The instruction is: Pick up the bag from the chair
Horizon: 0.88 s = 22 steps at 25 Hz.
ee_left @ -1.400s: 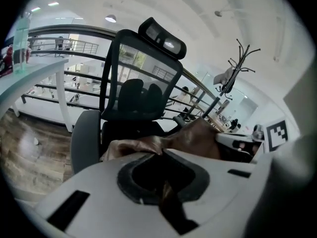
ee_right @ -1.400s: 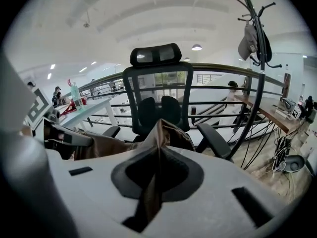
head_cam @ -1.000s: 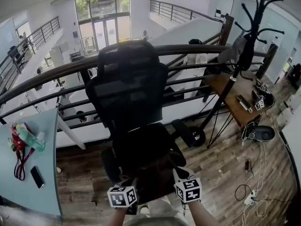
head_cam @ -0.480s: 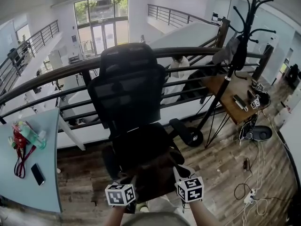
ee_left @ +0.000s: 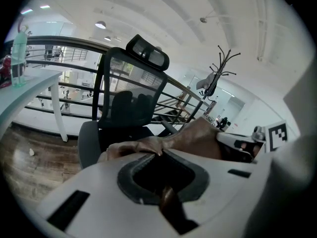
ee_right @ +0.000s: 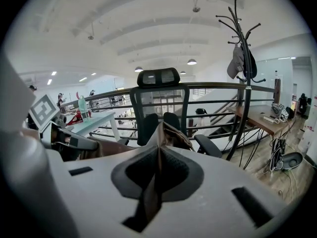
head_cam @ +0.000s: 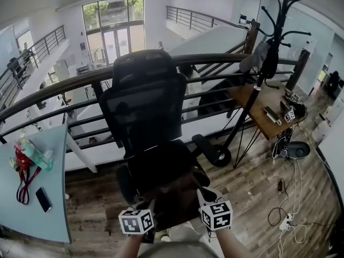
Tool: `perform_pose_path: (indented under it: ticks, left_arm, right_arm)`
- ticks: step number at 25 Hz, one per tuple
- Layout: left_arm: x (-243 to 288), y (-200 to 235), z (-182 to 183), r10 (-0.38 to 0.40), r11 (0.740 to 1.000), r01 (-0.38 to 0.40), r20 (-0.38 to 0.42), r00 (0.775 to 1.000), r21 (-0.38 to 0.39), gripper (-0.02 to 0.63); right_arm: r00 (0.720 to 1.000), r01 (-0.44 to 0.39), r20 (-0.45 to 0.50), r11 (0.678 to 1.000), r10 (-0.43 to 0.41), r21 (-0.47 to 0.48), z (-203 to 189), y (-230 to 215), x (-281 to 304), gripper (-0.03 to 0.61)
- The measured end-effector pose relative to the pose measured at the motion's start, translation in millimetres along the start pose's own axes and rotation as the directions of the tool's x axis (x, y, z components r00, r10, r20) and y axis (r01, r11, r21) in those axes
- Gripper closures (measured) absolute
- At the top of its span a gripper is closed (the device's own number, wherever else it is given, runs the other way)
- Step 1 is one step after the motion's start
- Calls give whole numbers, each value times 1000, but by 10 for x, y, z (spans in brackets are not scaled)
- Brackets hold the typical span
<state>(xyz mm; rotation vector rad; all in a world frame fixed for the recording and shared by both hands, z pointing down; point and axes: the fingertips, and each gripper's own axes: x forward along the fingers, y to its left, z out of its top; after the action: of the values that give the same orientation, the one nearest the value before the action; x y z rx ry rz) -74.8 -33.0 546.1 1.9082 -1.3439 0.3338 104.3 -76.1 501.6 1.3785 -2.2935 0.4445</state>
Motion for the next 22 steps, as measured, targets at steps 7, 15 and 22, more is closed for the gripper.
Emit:
perform_pose_path:
  ticks: [7, 15, 22]
  left_arm:
    - [12, -10, -5, -10, 1000, 10, 3, 1000, -3, 600]
    - [-7, -6, 4, -9, 1000, 9, 8, 1000, -10, 601]
    - [-3, 0, 22, -10, 1000, 10, 10, 1000, -11, 601]
  right_arm:
    - [1000, 11, 2, 1000, -11, 1, 5, 0, 17, 565]
    - [1000, 8, 1, 1000, -8, 7, 19, 15, 7, 565]
    - [1000, 7, 3, 1000, -7, 9, 33, 17, 17, 565]
